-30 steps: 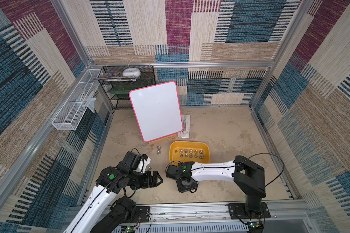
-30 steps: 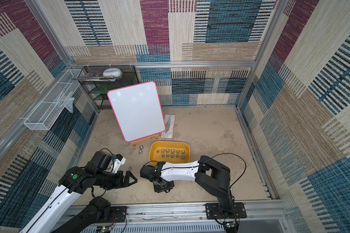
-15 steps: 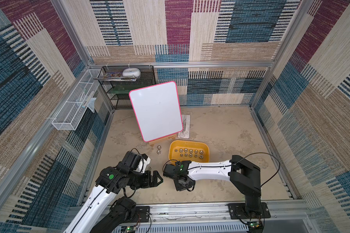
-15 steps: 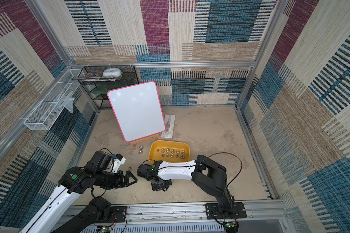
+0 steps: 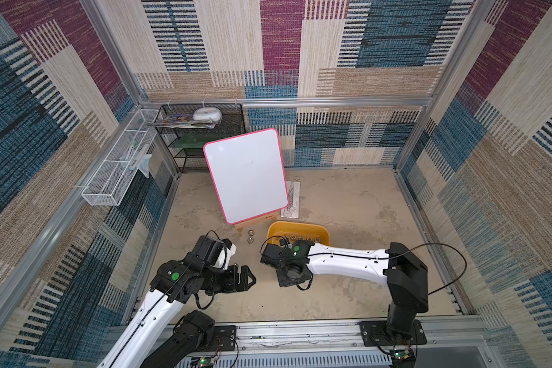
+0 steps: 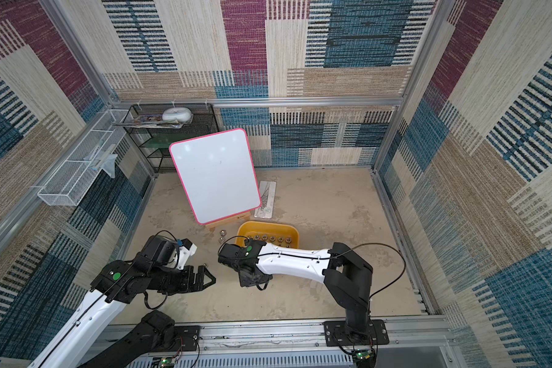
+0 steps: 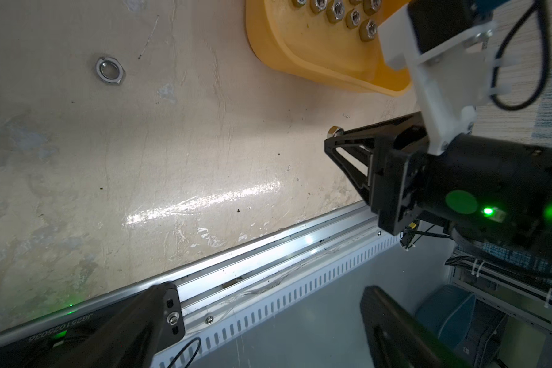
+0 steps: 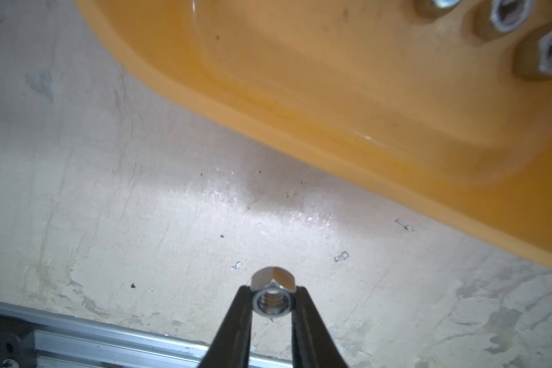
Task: Put the nuts on the desktop into the storage box
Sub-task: Pick up the nut from the center of the board, then place the nut in the storage box.
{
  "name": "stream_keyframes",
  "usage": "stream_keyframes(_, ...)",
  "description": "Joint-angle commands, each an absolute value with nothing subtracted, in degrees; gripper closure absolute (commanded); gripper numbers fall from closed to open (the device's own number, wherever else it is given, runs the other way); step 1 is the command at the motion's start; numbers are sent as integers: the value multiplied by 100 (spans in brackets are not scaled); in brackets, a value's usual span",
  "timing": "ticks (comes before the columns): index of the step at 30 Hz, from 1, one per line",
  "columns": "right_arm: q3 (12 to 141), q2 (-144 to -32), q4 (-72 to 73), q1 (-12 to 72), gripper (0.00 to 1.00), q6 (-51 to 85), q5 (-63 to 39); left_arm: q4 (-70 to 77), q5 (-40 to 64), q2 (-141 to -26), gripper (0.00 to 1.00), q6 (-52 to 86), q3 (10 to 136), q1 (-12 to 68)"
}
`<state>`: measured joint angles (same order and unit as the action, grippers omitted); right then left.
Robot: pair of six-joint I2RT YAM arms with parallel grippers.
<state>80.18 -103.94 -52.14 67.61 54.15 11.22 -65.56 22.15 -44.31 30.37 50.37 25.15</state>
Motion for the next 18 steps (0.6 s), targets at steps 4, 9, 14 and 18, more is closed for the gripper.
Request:
stream_keyframes(4,8377,-10366,-5379,6212,74,4917,1309,-6321,2118,-4595,0,2948,5137,2511)
stream_keyframes(9,8873,-10844,-5351,5762,74,4320,1306,-6207,2087,-4731,0,2943,5184,2508)
stream_keyframes(14,9343,-11374,-5245,5499,73,3842,1245,-6136,2022,-4954,0,2916,5264,2509)
stream_keyframes(18,9736,-11818,-5190,5379,73,3569,1114,-6128,1902,-5097,0,2866,5327,2511)
